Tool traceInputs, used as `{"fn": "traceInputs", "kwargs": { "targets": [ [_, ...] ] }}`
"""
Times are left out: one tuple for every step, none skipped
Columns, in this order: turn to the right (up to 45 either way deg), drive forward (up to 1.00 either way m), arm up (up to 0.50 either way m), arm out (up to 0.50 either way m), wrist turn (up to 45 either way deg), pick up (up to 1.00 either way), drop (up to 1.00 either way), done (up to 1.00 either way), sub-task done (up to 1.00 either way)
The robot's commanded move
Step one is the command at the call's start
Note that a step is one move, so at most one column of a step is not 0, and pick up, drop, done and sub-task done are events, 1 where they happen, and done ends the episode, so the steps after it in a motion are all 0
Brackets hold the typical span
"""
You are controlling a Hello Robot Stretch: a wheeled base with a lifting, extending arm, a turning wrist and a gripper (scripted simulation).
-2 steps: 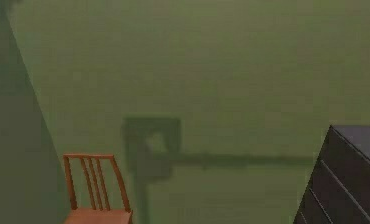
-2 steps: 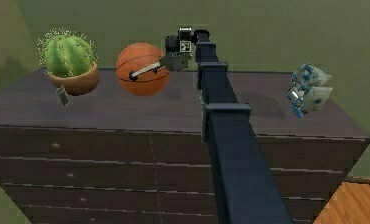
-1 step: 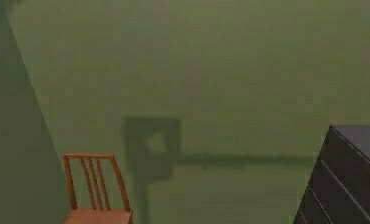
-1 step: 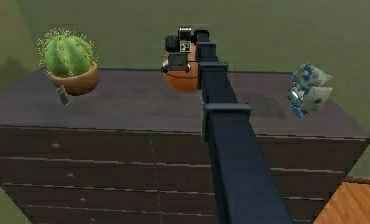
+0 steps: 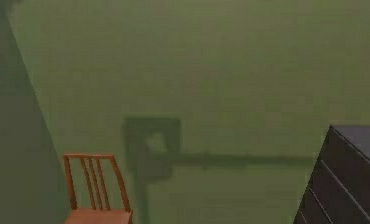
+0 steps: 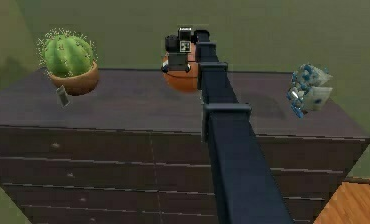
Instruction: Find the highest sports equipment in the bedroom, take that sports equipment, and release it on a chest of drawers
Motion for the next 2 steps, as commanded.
{"fn": "traceInputs", "kwargs": {
  "targets": [
    [0.0,0.0,0.0,0.0,0.0,0.0,1.0,0.0,0.0],
    [0.0,0.0,0.0,-0.1,0.0,0.0,0.0,0.0,0.0]
  ]
}}
